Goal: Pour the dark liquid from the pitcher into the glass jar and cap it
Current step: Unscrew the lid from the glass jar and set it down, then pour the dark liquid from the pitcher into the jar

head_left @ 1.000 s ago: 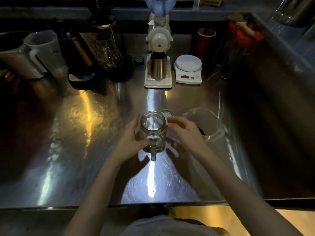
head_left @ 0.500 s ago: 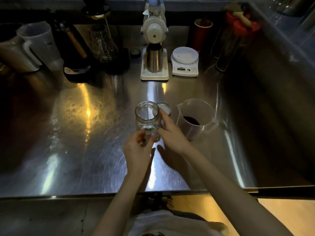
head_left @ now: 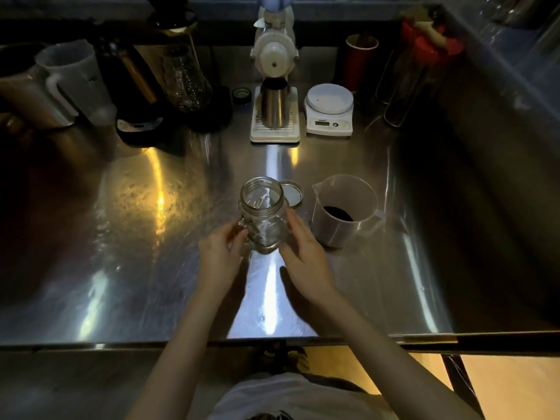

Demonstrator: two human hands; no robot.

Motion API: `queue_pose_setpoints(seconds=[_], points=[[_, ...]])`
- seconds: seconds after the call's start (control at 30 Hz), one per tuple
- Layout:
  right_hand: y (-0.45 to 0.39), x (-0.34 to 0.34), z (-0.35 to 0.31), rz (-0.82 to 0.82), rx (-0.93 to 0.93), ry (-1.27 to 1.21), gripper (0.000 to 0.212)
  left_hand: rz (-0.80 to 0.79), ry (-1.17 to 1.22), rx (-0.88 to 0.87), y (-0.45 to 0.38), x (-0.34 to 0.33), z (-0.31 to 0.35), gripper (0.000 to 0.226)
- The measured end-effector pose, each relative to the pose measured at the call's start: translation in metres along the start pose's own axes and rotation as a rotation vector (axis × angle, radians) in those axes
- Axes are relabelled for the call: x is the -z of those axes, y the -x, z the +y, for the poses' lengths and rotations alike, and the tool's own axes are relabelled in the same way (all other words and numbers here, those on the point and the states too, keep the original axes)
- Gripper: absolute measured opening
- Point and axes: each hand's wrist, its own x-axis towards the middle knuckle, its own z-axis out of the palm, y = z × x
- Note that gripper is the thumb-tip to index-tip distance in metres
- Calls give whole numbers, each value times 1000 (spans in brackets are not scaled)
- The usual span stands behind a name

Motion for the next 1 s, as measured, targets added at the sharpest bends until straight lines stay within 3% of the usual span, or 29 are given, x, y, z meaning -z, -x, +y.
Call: queue_pose_setpoints(seconds=[0.13, 0.23, 0.33, 0.43, 0.6, 0.77, 0.9, 1.0], points=[[-6, 24, -7, 70, -1, -29, 32, 33, 115, 42, 4, -9, -4, 23], [-9, 53, -15, 265, 96, 61, 18, 148, 156, 52, 6, -18, -3, 22], [-12, 84, -14, 473, 145, 113, 14, 210, 199, 93, 7, -28, 0, 23], [-19, 106, 3, 576, 95, 249, 14, 278, 191, 112, 4, -37, 4, 26], [-24, 114, 34, 560, -98, 154, 17, 328, 261, 149, 0, -41, 6, 21], [-30, 102, 49, 546, -273, -66, 40, 320, 458, 173, -3, -43, 10, 30], [-34, 97, 45, 577, -241, -308, 34, 303, 628, 264, -10, -45, 4, 38], [-44, 96, 39, 553, -208, -317, 27, 279, 683, 361, -18, -47, -6, 37]])
